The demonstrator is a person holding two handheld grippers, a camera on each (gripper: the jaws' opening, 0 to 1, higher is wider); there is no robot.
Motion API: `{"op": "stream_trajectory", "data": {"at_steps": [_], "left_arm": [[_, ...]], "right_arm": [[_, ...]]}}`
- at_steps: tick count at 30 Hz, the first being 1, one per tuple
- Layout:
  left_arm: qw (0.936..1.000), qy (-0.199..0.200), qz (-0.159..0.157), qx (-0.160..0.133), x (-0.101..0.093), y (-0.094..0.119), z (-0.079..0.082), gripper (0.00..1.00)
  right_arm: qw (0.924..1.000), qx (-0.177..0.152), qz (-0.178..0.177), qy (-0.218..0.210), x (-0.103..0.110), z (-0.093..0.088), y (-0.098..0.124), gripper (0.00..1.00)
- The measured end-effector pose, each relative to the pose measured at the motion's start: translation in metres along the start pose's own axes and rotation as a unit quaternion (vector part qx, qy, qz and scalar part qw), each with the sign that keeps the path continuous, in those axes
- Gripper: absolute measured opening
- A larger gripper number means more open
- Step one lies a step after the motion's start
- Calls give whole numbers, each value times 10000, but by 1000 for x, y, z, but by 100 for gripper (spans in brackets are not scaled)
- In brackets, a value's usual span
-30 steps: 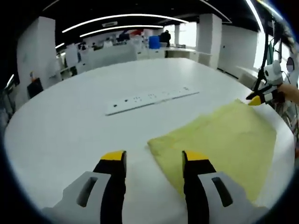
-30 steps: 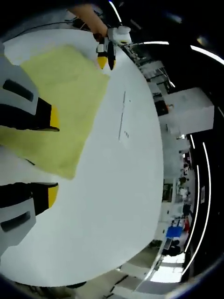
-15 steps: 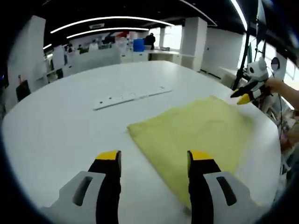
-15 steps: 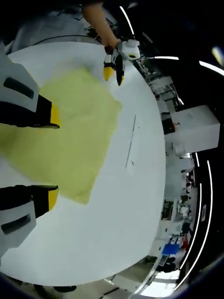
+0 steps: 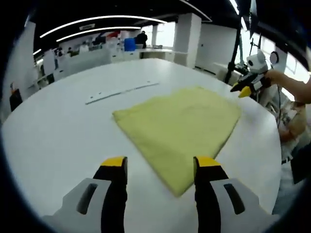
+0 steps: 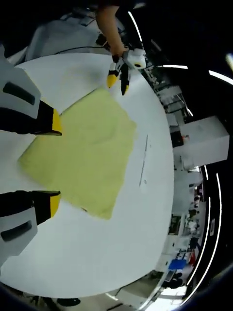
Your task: Fold the garment on the visible template until the final outline fits inside the template.
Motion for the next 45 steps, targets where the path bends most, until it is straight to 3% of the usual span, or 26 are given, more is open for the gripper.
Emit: {"op": "stream_trajectory", "data": {"at_steps": [10,13,20,28,36,45], "left_arm": [[9994,333,-10,74,-8,2,-22,41],[9989,454,25,-91,-7,3,-21,35],[9987,502,-82,-7,-12,3,-27,29],[9973,646,-278,203,-15,0,-39,13],[9971,656,-293,243,-16,2,-39,6],[9976,662,-182,20,-17,3,-32,2]], "right_arm": [[9996,270,26,6,1,-35,7,33],[9995,307,9,-80,-2,-43,6,29],[9995,286,27,-117,-2,-59,-2,16],[9999,149,34,34,-6,-59,-4,6],[9999,69,44,-139,-8,-62,-5,0],[9999,25,91,-129,-9,-61,-2,0]]}}
Point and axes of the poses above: the point that each gripper's makers call its tool centre point, and the gripper's own axes: y roughly backward along the fingers, x roughly to its left, z roughly out of its top, the point moved 2 cm from there along y, roughly backward along the fingers, and after that the axes turned 3 degrees about -x, right-handed, at the moved point
